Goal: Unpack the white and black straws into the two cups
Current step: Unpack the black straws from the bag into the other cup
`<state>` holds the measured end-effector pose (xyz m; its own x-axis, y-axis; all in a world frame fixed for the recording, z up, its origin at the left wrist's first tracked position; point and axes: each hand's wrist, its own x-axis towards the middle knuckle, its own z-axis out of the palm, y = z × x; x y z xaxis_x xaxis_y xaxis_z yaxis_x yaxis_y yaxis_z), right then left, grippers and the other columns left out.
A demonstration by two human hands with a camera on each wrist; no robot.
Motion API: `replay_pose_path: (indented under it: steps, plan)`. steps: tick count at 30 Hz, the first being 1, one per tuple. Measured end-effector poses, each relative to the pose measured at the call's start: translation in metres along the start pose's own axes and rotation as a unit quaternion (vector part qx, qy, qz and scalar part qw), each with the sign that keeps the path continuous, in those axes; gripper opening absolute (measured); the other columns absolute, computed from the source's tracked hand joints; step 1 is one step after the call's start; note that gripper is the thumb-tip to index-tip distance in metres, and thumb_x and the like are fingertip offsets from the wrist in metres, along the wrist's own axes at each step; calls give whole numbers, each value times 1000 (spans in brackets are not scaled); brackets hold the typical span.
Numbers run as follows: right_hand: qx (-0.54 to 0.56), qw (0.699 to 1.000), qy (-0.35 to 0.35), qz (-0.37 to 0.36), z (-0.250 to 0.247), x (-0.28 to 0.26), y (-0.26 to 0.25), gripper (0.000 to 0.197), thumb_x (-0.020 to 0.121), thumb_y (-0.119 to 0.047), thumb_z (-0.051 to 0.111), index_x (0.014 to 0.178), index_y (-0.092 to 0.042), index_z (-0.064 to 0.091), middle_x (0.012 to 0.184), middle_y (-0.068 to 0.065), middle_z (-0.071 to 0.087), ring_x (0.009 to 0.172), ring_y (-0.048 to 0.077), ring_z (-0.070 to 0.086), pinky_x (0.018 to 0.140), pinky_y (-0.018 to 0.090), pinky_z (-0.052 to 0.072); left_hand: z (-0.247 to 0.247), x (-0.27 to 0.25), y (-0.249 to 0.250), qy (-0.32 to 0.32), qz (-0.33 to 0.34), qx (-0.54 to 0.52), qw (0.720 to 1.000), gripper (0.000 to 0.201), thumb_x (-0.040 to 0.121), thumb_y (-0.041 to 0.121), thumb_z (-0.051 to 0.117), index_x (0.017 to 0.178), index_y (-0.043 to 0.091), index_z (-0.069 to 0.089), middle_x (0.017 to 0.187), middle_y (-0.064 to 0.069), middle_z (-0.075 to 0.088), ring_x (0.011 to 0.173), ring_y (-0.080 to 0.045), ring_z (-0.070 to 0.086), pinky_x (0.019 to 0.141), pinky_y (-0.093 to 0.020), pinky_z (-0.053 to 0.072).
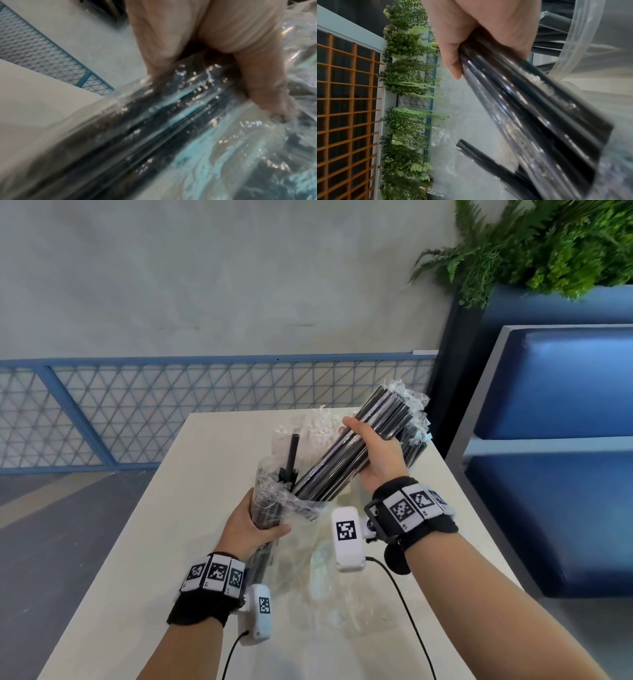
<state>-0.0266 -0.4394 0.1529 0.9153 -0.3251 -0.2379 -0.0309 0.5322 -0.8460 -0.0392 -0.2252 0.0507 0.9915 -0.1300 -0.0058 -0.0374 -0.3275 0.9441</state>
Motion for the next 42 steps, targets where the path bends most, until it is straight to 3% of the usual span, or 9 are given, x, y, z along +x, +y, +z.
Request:
replay_pose_path:
  steps: [4, 9, 13, 21, 27, 31, 35, 39, 42]
  plan:
    - [18, 1000, -16, 1, -3, -4, -9, 50, 70, -12, 79, 114, 0, 61, 108, 14, 69, 96, 23, 69, 85, 43, 56, 1, 1, 1, 4, 6, -9, 1000, 60, 60, 5, 84, 102, 33, 51, 97, 14, 65, 80, 15, 61, 73, -6, 46]
    - [71, 997, 4, 9, -8, -8, -9, 71, 62, -13, 84, 124, 1, 52, 107, 14, 68, 90, 24, 70, 71, 37, 58, 4, 4, 0, 11, 0, -11, 1000, 57, 60, 7, 85, 97, 36, 52, 98, 9, 66, 92, -3, 62, 84, -23, 47]
    - [92, 996, -5, -12, -18, -5, -22, 35, 79, -8, 70, 111, 1, 61, 84, 7, 67, 73, 17, 68, 76, 35, 57, 4, 7, 0, 22, -1, -14, 1000, 57, 62, 6, 83, 103, 29, 52, 98, 8, 66, 94, -9, 63, 88, -27, 47]
    - [99, 988, 61, -99, -34, -4, -61, 35, 82, -12, 67, 115, 0, 60, 90, 7, 68, 81, 19, 69, 66, 31, 58, 7, 9, 2, 42, 0, -2, 999, 60, 64, 8, 82, 112, 23, 50, 104, -1, 65, 101, -20, 61, 93, -32, 46]
    - [94, 968, 127, -196, -29, -3, -78, 34, 77, -10, 71, 109, -3, 61, 106, 14, 68, 97, 27, 67, 85, 44, 56, 10, 7, 9, 50, -7, -7, 999, 60, 66, 6, 81, 117, 16, 51, 106, -5, 64, 103, -23, 60, 94, -33, 45]
    - [18, 942, 165, -293, -26, 3, -81, 31, 77, -12, 73, 105, -10, 60, 102, 2, 67, 97, 17, 66, 92, 33, 53, 11, 8, 11, 45, -12, -15, 999, 63, 65, 8, 82, 120, 15, 51, 108, -5, 64, 105, -23, 60, 97, -37, 46]
    - [-115, 929, 137, -324, -24, 9, -61, 28, 79, -16, 72, 104, -16, 58, 96, -8, 62, 86, 3, 62, 79, 13, 50, 15, 10, 12, 35, -9, -16, 999, 62, 65, 10, 82, 118, 18, 51, 111, -6, 65, 107, -23, 60, 98, -40, 47]
    - [-239, 924, 128, -269, -28, 26, -33, 27, 78, -20, 72, 99, -13, 58, 95, 3, 64, 89, 19, 62, 87, 35, 52, 17, 11, 11, 30, -7, -16, 999, 61, 64, 10, 83, 114, 23, 51, 110, -5, 65, 107, -23, 60, 98, -41, 47]
    - [-320, 908, 119, -241, -32, 38, -23, 34, 77, -22, 73, 105, -7, 60, 105, 12, 67, 98, 27, 63, 84, 32, 49, 17, 11, 11, 26, -7, -21, 999, 59, 65, 8, 82, 112, 25, 50, 106, -1, 65, 104, -21, 61, 97, -39, 47]
